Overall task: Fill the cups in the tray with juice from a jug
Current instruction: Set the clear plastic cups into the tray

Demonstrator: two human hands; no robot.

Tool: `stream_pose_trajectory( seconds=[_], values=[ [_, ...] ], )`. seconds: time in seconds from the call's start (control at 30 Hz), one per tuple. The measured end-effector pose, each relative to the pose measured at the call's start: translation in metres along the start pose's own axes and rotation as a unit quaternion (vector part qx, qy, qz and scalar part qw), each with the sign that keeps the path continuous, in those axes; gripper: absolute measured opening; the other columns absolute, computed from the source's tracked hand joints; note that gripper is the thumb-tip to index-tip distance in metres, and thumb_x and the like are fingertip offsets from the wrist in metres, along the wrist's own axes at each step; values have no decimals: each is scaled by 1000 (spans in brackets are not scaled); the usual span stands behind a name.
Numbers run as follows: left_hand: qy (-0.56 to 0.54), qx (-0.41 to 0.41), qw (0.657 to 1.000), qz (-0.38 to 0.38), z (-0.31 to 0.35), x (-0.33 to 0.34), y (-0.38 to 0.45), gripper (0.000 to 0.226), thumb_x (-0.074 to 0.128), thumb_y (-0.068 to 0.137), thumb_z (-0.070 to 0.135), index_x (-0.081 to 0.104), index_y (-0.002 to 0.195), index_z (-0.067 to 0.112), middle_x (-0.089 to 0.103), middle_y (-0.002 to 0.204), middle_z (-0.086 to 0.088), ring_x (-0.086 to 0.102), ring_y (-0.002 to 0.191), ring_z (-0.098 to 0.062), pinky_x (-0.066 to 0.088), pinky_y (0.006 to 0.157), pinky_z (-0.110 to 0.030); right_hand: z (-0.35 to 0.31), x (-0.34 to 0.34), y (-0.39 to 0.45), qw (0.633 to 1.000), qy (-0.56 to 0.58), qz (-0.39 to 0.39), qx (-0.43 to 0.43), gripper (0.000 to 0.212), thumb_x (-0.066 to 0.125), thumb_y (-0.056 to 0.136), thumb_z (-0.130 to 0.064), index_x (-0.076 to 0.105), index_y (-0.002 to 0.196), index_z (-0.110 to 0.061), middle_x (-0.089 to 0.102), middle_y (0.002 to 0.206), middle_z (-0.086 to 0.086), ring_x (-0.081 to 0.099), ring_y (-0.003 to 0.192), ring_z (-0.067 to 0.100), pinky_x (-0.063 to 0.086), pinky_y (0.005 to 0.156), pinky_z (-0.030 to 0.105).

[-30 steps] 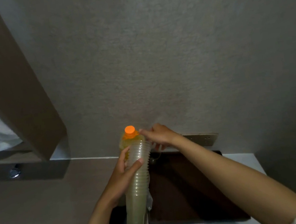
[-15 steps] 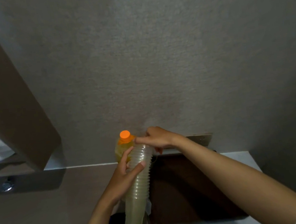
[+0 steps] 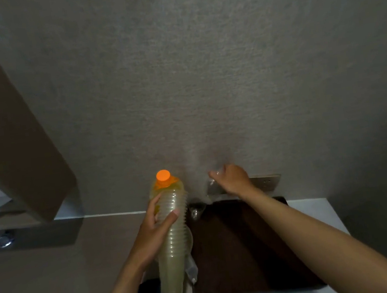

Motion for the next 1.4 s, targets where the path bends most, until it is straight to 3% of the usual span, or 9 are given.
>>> stream_pose_trajectory(
  seconds=[0.07,0.2,0.33,0.53,0.67,0.87,1.0,1.23,1.4],
  values=[
    [-13,2,1000,16,0,-3,4,51,69,96,25,47,138,43,69,119,2,71,96,-2,56,75,-19,24,18,5,999,-47,-11,9,45,58,97,-59,64,106,-15,69,94,1,68,77,21,56,70,33],
    [-35,13,998,47,-4,-6,11,54,69,96,23,47,142,40,70,125,0,71,107,-13,57,91,-37,62,52,6,995,-90,-12,51,73,66,94,-57,45,147,-11,52,145,14,52,133,35,47,105,43],
    [-40,5,998,45,-8,-3,13,65,75,83,43,47,142,45,68,127,4,68,114,-13,56,96,-40,81,76,8,994,-88,-27,58,66,77,89,-46,47,132,-7,54,134,16,57,121,32,49,93,36],
    [-28,-2,999,36,-18,1,13,71,74,78,51,45,143,48,67,128,12,66,114,-6,53,92,-27,101,102,13,991,-74,-69,92,71,80,87,-36,42,143,-16,48,144,17,53,130,38,47,103,39],
    [-38,-10,998,44,-22,3,12,58,71,95,22,45,145,38,69,125,10,66,106,4,52,79,-13,107,114,17,990,-68,-77,101,80,79,88,-32,35,153,-16,46,150,19,49,136,39,44,108,40],
    [-56,-28,997,46,-28,1,9,74,75,74,53,46,141,48,68,129,10,65,118,-8,54,95,-30,112,128,20,987,-31,-57,147,93,80,88,-30,23,158,-8,45,153,19,48,139,39,43,113,46],
    [-61,-28,996,50,-31,0,7,73,74,71,56,47,139,51,68,129,6,66,118,-13,52,103,-45,112,131,21,986,-34,-46,154,90,76,91,-30,21,159,-8,37,156,21,47,137,42,44,110,45],
    [-49,-24,997,48,-30,-2,3,71,74,72,57,47,138,52,68,129,11,65,119,-12,52,105,-46,116,126,25,984,-17,-37,172,81,77,91,-28,27,154,-12,38,151,23,50,133,44,45,107,48],
    [-47,-19,998,47,-29,0,-1,75,75,76,50,46,144,41,69,127,12,67,116,-11,52,105,-46,115,123,21,980,-32,-35,191,96,79,88,-40,18,157,-14,32,154,21,49,134,43,46,105,48]
  ],
)
Point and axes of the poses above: each hand's wrist, its own y-axis towards the middle knuckle, its own x-axis out of the palm, z = x × y, the point moved 4 cm from there along y, towards the middle knuckle
